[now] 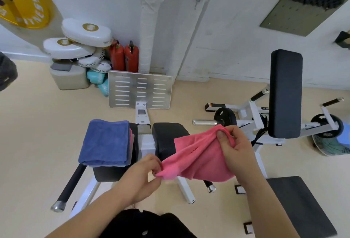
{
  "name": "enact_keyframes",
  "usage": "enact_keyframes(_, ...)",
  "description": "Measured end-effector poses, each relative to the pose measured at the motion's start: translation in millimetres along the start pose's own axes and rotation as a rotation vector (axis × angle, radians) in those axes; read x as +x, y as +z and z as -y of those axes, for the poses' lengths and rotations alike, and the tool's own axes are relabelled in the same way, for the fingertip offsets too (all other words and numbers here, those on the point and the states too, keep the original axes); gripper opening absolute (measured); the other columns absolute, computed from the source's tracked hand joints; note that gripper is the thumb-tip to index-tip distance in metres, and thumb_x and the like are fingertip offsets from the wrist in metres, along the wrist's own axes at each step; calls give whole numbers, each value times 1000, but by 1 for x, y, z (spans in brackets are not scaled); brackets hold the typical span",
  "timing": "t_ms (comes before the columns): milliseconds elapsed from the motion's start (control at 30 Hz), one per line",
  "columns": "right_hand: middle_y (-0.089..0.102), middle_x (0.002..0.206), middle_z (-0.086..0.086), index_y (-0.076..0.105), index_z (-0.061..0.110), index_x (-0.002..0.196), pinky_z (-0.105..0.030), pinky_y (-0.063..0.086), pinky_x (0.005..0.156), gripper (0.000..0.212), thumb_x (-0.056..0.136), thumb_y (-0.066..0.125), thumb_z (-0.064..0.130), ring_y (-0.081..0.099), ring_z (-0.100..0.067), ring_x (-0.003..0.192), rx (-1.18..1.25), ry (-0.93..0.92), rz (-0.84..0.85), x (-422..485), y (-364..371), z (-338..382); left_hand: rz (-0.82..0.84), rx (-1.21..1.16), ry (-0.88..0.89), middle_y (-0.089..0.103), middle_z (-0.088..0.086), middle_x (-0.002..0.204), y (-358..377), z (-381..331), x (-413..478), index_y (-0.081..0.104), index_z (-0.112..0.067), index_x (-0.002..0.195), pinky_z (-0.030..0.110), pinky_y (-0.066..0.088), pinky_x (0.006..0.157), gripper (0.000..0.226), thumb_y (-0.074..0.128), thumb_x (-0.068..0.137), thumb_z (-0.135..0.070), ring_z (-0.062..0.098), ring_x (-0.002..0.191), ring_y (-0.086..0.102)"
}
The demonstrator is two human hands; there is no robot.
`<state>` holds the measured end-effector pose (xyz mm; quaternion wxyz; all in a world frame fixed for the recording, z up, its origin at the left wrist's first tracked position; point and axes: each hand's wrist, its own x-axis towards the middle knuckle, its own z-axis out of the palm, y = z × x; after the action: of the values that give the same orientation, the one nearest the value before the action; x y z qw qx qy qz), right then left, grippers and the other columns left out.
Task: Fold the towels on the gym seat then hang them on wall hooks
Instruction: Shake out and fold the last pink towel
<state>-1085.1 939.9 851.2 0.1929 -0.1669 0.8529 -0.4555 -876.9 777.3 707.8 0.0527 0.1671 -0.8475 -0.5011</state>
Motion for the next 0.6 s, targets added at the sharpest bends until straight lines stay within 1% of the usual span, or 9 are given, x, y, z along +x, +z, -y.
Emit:
enact_keyframes(67, 70, 87, 17, 66, 39, 89, -30, 46, 77, 15, 101, 62, 30, 62, 5, 80, -14, -22, 51, -6, -10, 0, -207, -37, -100, 62, -12, 87, -8, 2, -11, 54, -30, 69, 20, 49, 66, 29, 81, 79, -22, 10, 79, 62)
enact_keyframes(133, 70, 85, 19, 66, 40, 87, -29, 43, 75, 18, 100, 62, 29, 61, 8, 78, -13, -38, 122, -13, -20, 2, -340, 10, -129, 56, -8, 73, -16, 1, -23, 43, -30, 62, 30, 49, 59, 39, 79, 79, -30, 13, 67, 57)
enact_keyframes(200, 69, 84, 19, 67, 36, 86, -26, 41, 74, 18, 101, 62, 26, 60, 8, 78, -4, -63, 199, -19, -30, 1, -322, 145, -26, 51, -11, 74, -17, -5, -38, 37, -32, 63, 33, 49, 55, 39, 69, 85, -37, 9, 64, 52)
enact_keyframes(233, 69, 84, 18, 68, 33, 88, -26, 40, 74, 17, 101, 62, 25, 61, 6, 80, -3, -76, 234, -21, -33, -1, -301, 219, 43, 52, -13, 79, -14, -11, -45, 38, -31, 65, 33, 49, 54, 35, 66, 87, -33, 6, 66, 52)
enact_keyframes(300, 70, 89, 17, 68, 29, 92, -26, 41, 77, 11, 101, 62, 26, 62, 3, 85, -13, -95, 272, -28, -40, -8, -275, 322, 162, 53, -12, 87, -2, -30, -59, 41, -27, 67, 30, 47, 55, 30, 65, 82, -18, 9, 73, 51)
enact_keyframes(433, 70, 93, 24, 67, 24, 97, -22, 41, 76, 7, 101, 62, 26, 63, 2, 94, 18, -85, 225, -32, -48, -21, -157, 385, 328, 62, -10, 92, 39, -65, -84, 50, -20, 63, 25, 43, 68, 25, 62, 69, 1, 15, 83, 54)
enact_keyframes(500, 70, 97, 18, 67, 26, 97, -23, 42, 75, 6, 101, 63, 28, 63, -5, 96, -9, -79, 194, -31, -50, -31, -148, 337, 313, 62, -11, 92, 59, -74, -98, 48, -23, 65, 25, 45, 71, 31, 62, 67, 4, 14, 84, 55)
enact_keyframes(533, 70, 99, 14, 67, 28, 96, -25, 44, 76, 7, 101, 63, 29, 63, -9, 98, -31, -86, 194, -32, -49, -36, -164, 282, 259, 61, -12, 88, 66, -75, -106, 44, -27, 68, 26, 46, 69, 37, 62, 66, 5, 13, 81, 55)
enact_keyframes(600, 71, 101, 6, 67, 29, 94, -33, 50, 86, 7, 100, 64, 30, 64, -16, 100, -60, -95, 207, -36, -44, -45, -193, 130, 50, 58, -15, 81, 76, -75, -119, 41, -32, 73, 27, 49, 64, 40, 62, 70, 2, 8, 75, 53)
